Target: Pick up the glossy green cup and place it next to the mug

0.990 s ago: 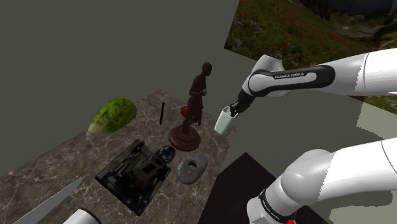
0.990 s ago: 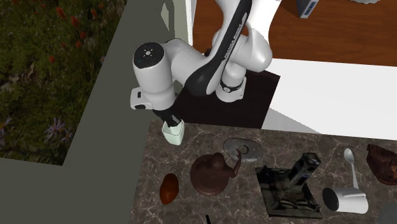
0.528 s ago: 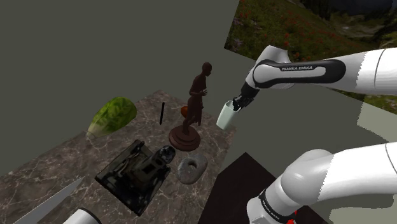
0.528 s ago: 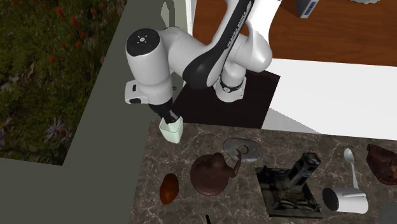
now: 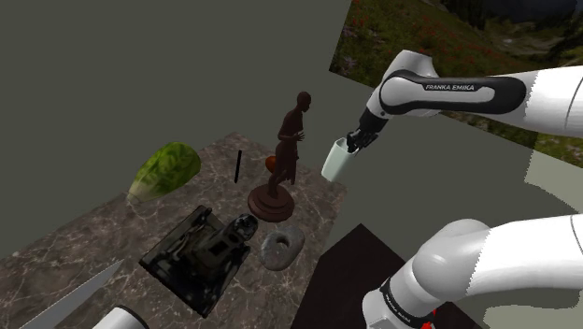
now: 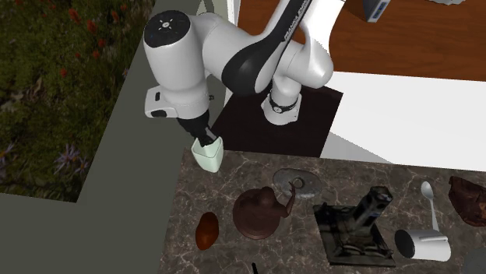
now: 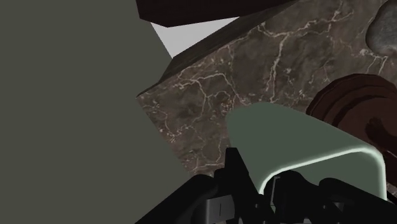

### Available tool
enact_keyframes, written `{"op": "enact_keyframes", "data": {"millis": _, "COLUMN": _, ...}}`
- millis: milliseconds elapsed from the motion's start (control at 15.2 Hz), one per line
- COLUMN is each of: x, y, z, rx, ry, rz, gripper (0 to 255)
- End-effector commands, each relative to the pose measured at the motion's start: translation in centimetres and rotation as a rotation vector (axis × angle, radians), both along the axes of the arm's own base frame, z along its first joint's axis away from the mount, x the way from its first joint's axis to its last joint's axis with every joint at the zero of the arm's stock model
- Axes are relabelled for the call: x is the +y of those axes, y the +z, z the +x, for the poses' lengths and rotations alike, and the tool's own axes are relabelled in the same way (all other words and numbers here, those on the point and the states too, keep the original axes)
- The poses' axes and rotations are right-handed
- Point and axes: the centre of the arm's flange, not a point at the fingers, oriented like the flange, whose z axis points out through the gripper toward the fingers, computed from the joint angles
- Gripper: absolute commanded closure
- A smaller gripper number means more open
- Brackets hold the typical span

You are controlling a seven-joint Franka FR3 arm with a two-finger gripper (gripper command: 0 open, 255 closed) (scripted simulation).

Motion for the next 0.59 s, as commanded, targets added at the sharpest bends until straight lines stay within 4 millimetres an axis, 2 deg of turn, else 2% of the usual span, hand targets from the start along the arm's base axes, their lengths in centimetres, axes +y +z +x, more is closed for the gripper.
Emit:
{"op": "enact_keyframes", "data": {"millis": 0, "x": 0.0, "y": 1.2, "z": 0.1, "rx": 0.000, "ry": 0.000, "rz": 0.000, "gripper": 255}}
{"op": "enact_keyframes", "data": {"millis": 528, "x": 0.0, "y": 5.4, "z": 0.1, "rx": 0.000, "ry": 0.000, "rz": 0.000, "gripper": 255}}
